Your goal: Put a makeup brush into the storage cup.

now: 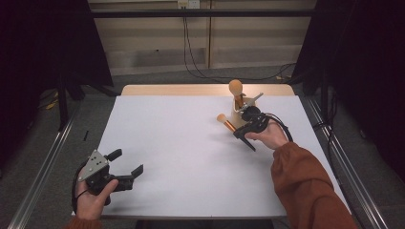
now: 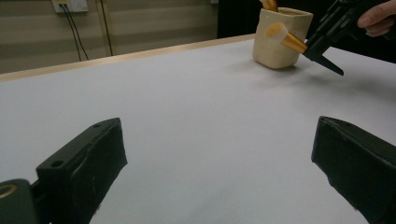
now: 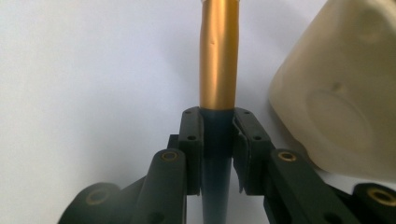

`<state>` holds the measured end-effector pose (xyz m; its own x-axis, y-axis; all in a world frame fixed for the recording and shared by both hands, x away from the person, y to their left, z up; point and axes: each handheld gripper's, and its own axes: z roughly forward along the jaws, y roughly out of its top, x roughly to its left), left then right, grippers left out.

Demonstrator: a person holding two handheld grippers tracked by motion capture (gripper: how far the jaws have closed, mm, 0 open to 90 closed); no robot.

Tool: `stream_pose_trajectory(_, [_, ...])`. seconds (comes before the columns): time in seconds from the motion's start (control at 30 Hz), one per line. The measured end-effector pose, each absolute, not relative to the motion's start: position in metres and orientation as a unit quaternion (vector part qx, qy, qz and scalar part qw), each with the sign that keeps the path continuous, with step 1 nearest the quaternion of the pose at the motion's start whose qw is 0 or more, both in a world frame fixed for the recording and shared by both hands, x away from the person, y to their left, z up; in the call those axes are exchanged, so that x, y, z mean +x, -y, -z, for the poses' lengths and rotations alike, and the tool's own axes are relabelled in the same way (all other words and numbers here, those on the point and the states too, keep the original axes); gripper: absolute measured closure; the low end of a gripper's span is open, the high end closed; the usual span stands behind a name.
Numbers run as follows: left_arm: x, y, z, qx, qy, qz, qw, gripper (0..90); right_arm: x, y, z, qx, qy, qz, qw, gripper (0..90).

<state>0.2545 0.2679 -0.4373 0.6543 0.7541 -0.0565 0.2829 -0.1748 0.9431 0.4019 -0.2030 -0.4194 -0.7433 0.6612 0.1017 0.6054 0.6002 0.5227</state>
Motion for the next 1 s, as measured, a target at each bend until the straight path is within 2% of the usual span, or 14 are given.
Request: stream_pose_trajectory(1.0, [0.254,-0.269,0.437,0.733,-0.355,-0.221,0.537,2.9,0.374,0.223,0.419,0.375,-0.82,-0.419,0.107,75.5])
